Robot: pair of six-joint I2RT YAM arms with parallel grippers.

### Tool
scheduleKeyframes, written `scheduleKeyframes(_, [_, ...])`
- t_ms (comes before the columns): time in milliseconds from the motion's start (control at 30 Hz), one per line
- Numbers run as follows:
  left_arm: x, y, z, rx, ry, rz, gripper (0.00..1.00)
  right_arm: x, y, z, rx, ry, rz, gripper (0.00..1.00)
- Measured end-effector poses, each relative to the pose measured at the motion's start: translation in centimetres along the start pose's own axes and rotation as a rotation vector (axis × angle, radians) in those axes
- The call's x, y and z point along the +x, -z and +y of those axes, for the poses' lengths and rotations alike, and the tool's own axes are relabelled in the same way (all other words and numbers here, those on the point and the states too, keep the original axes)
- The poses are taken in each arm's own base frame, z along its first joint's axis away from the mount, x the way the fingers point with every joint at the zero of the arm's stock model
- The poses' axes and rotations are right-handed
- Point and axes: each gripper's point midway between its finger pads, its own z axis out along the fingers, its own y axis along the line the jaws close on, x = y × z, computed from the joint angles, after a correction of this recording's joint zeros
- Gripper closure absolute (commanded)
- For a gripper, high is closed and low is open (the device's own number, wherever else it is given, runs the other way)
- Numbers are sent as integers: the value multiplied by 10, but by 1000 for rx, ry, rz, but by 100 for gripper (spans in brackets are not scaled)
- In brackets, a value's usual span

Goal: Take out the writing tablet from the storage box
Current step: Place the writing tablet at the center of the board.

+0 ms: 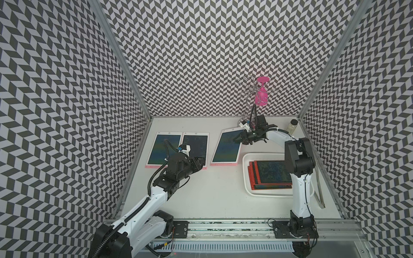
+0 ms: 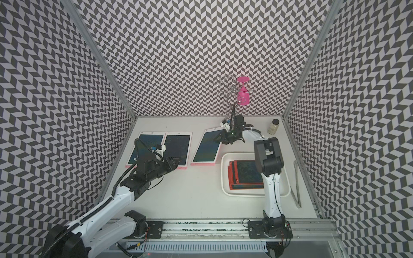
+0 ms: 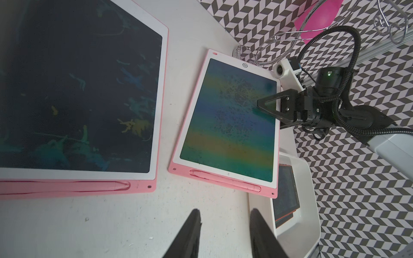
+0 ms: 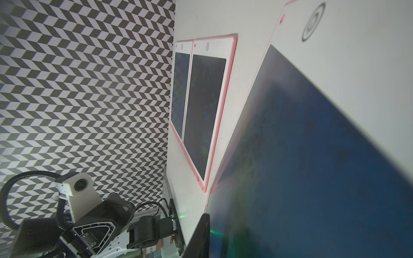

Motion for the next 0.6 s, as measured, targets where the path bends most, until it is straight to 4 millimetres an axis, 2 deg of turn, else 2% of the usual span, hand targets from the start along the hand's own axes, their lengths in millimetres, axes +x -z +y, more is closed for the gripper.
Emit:
scheduleKeyframes(200, [-1, 0, 0, 15, 6, 1, 62, 1, -11, -8, -3, -8, 36, 70])
scheduleKeyframes(333, [-2, 0, -3, 30, 4, -1, 61, 0, -15, -12, 9, -20, 49, 61])
scheduleKeyframes(600, [0, -3, 0, 35, 10, 9, 61, -17, -14, -10, 66, -4, 32, 53])
